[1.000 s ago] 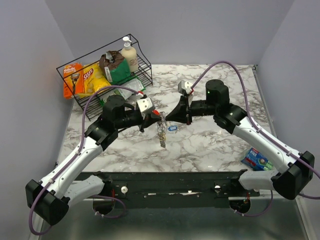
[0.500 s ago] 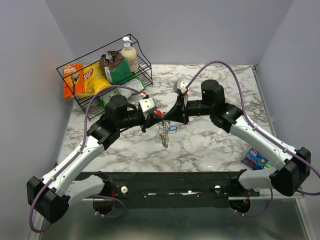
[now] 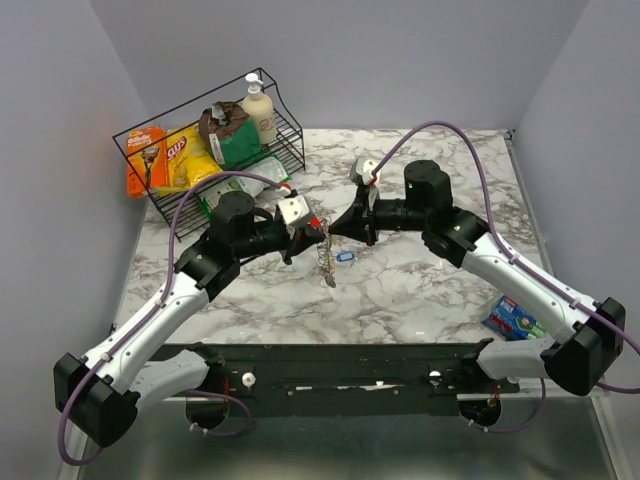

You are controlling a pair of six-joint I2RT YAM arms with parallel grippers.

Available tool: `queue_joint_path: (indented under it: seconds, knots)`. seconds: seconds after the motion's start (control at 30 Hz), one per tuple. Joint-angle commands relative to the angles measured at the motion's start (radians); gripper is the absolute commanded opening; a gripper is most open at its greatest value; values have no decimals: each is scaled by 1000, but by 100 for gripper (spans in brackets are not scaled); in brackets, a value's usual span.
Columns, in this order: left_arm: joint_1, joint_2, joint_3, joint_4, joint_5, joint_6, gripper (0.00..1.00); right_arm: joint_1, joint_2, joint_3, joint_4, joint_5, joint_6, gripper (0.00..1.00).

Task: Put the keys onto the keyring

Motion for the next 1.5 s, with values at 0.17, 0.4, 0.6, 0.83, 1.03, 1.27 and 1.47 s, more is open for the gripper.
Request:
queue_joint_path:
  seconds: [0.17, 0.4, 0.6, 0.83, 1.03, 1.27, 1.47]
  knots:
    - [-8, -51, -12, 61, 1, 2, 0, 4, -16, -10, 10, 47, 5, 0]
    - [-8, -67, -23, 76, 3, -1, 0, 4, -14, -22, 9, 67, 5, 1]
    - [-8, -96, -59, 161, 37, -12, 0, 4, 4, -19, 4, 57, 7, 0]
    - [-11, -120, -95, 219, 48, -24, 0, 4, 0, -24, 1, 51, 5, 1]
    - [-11, -137, -132, 296, 63, -38, 0, 3, 0, -33, 0, 24, 3, 6]
    - [-11, -131, -130, 291, 52, -32, 0, 4, -39, -56, 7, 57, -6, 31]
    - [-11, -129, -129, 278, 44, -24, 0, 4, -117, -122, 70, 212, 29, 66]
